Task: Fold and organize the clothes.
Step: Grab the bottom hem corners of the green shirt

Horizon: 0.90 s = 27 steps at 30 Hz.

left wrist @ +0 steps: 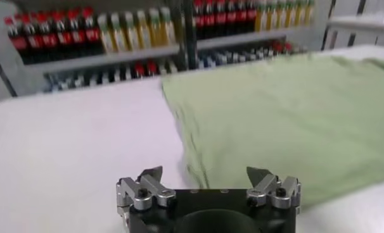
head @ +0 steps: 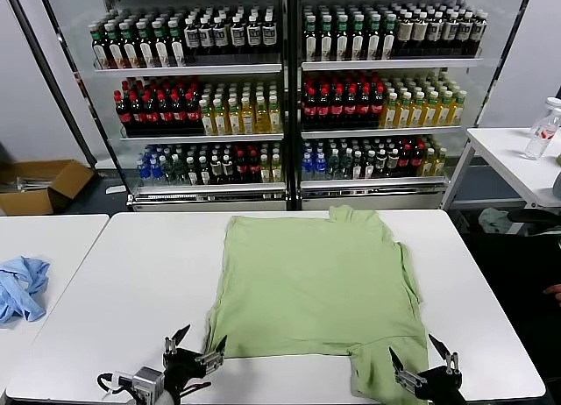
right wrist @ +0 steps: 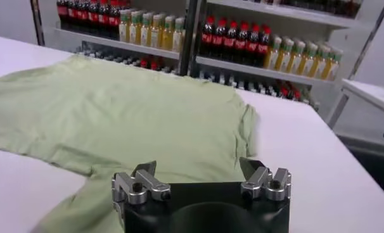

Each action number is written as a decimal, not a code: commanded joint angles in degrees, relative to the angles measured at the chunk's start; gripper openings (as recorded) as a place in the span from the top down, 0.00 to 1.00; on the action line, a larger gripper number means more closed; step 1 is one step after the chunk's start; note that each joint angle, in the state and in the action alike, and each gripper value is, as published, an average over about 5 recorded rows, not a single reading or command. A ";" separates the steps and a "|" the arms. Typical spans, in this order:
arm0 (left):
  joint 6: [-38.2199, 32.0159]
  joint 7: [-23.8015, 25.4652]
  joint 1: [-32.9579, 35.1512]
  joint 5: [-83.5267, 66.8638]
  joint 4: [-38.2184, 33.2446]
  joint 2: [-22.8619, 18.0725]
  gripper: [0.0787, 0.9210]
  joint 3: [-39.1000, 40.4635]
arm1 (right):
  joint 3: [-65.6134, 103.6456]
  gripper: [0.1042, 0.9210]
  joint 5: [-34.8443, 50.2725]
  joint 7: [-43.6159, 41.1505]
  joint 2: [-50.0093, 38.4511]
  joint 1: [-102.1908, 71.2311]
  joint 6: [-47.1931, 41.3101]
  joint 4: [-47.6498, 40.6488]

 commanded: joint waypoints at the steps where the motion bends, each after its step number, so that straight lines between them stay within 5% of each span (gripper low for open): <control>1: 4.13 -3.33 2.01 -1.11 -0.32 0.04 0.12 1.59 | 0.52 0.12 1.76 1.05 0.20 -3.21 0.79 -0.46; 6: 3.78 -3.97 0.31 -1.21 0.97 -0.59 0.12 2.30 | -0.29 0.13 2.36 1.78 0.62 -2.51 0.66 -1.67; 11: 3.09 -3.84 0.08 -1.14 1.55 -0.67 0.14 2.61 | -1.90 0.28 5.00 1.20 0.27 -0.18 -0.46 -4.04; 27: 1.60 -2.40 -0.24 0.31 2.26 -1.05 0.67 3.03 | -3.46 0.85 7.96 0.76 0.44 4.25 -1.78 -4.07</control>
